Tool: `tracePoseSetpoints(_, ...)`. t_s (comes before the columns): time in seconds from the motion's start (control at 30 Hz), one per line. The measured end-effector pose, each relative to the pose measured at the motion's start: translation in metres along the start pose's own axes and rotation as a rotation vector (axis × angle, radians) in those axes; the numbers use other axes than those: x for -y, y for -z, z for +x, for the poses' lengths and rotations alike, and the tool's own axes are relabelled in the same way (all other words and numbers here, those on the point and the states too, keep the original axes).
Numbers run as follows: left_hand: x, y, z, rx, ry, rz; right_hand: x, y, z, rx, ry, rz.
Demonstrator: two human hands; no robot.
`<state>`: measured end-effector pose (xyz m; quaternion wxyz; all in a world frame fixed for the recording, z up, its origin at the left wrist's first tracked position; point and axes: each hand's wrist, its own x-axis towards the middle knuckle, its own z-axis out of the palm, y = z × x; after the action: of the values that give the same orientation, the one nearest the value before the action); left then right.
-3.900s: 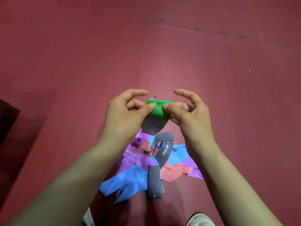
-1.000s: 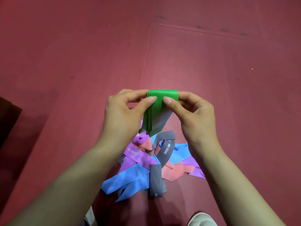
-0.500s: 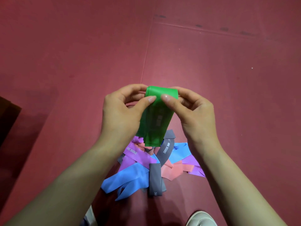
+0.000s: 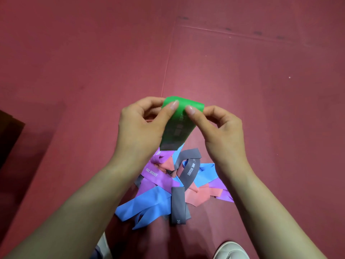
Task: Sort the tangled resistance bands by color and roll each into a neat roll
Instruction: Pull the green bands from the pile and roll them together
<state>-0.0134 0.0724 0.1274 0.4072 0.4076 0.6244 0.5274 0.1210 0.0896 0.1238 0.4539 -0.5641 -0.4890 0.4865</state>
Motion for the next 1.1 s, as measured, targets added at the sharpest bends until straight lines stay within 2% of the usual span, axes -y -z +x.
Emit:
tracePoseSetpoints(0.1, 0.000, 0.000, -0.001, 0.060, -0.063, 0.053, 0.001, 0.001, 0.001, -0.030, 0.009, 0.049)
tracePoseSetpoints(0.37, 0.003, 0.000, 0.001, -0.003, -0.093, 0.151, 0.004, 0.000, -0.001, 0.014, -0.020, 0.170)
tracePoseSetpoints(0.5, 0.002, 0.001, 0.001, 0.002, -0.068, 0.106, 0.004, 0.001, -0.003, 0.115, 0.007, 0.239)
tracePoseSetpoints(0.6, 0.001, 0.003, 0.000, 0.066, 0.013, 0.063, 0.005, 0.000, -0.003, 0.091, 0.019, 0.235)
tracePoseSetpoints(0.73, 0.001, -0.002, -0.001, 0.125, 0.191, 0.007, 0.002, -0.001, -0.003, 0.025, 0.061, 0.095)
tracePoseSetpoints(0.83, -0.002, -0.008, -0.003, 0.116, 0.293, -0.015, 0.000, -0.006, -0.006, 0.047, 0.086, -0.061)
tracePoseSetpoints(1.0, -0.006, -0.012, -0.011, 0.120, 0.272, 0.057, -0.007, -0.012, -0.012, 0.070, 0.215, -0.298)
tracePoseSetpoints(1.1, -0.004, -0.012, -0.011, 0.087, 0.285, 0.048, -0.007, -0.014, -0.012, 0.052, 0.263, -0.355)
